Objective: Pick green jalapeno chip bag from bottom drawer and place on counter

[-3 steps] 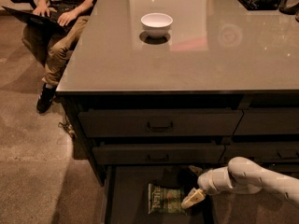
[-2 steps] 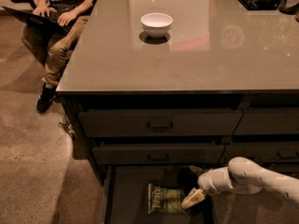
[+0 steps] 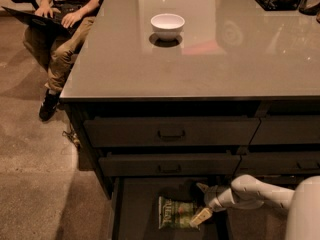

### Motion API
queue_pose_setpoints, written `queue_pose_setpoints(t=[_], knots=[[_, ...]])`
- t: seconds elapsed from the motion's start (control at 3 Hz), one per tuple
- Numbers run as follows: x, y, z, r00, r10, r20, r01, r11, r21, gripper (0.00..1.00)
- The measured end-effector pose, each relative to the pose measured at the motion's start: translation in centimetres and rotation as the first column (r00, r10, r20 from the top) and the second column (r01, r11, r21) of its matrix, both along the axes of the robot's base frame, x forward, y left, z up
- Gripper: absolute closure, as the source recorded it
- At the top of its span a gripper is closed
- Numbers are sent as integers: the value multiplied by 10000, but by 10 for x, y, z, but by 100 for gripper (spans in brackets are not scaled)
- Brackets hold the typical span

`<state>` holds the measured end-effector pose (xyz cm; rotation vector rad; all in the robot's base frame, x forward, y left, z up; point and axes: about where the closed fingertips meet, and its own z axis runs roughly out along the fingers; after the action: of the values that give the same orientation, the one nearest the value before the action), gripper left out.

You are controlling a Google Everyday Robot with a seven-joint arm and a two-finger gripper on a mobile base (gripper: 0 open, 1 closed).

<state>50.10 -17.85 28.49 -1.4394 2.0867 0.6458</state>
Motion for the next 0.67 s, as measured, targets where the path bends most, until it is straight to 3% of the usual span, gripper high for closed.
queue_pose_setpoints(t=[0.67], knots=[[10,7,-72,9988,317,-380,-317,9995,8,0]])
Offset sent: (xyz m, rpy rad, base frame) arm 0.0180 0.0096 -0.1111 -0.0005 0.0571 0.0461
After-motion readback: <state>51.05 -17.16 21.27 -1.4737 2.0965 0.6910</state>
